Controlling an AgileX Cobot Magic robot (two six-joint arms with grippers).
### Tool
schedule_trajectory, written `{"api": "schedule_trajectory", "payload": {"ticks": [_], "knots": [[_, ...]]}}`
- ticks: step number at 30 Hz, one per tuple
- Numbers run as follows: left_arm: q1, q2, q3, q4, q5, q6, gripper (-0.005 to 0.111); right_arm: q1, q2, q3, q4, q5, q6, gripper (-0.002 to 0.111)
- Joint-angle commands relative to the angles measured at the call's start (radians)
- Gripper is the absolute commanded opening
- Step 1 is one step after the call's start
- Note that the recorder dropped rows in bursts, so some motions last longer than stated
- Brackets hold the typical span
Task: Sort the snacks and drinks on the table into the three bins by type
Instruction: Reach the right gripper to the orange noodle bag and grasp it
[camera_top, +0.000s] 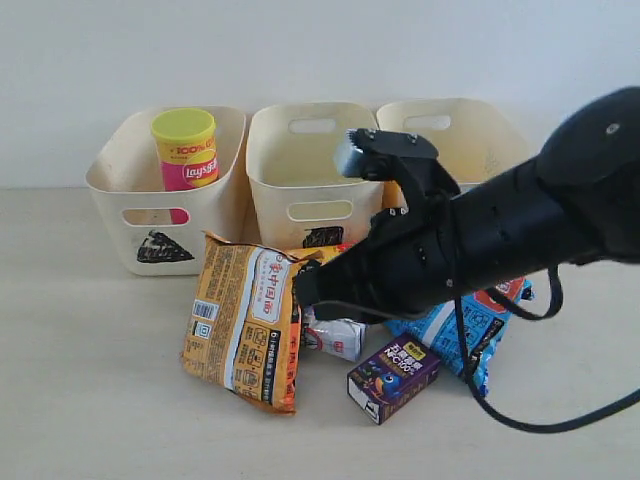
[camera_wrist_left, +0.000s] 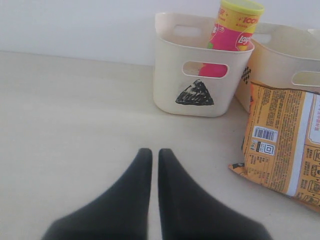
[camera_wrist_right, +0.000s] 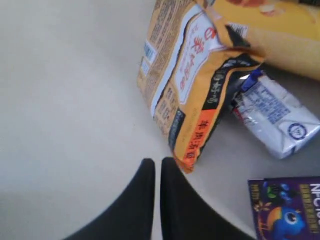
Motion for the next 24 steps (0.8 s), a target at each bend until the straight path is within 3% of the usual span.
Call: {"api": "schedule_trajectory", "payload": {"ticks": [1, 6, 10, 12, 18, 24], "knots": [[0.001, -0.003, -0.005, -0.004, -0.015, -0.008, 0.004, -0.006, 0.024, 0.062, 0.391, 0.017, -0.350, 0.000], [0.001, -0.003, -0.005, -0.004, -0.015, -0.008, 0.004, -0.121, 0.121, 0.093, 0.731, 0.340, -0.676, 0.000], [0.001, -0.003, -0.005, -0.004, -0.015, -0.008, 0.004, -0.161, 0.183, 0.092, 0.744, 0.325, -0.684, 0.003], [0.001, -0.003, -0.005, -0.004, -0.015, -0.008, 0.004, -0.161, 0.207, 0.092, 0.745, 0.327, -0.684, 0.013], [0.001, -0.003, -0.005, -0.004, -0.015, -0.008, 0.004, -0.161, 0.257, 0.092, 0.745, 0.292, -0.678, 0.080], [0.001, -0.003, -0.005, -0.004, -0.015, -0.008, 0.004, -0.161, 0.331, 0.074, 0.745, 0.267, -0.690, 0.077]]}}
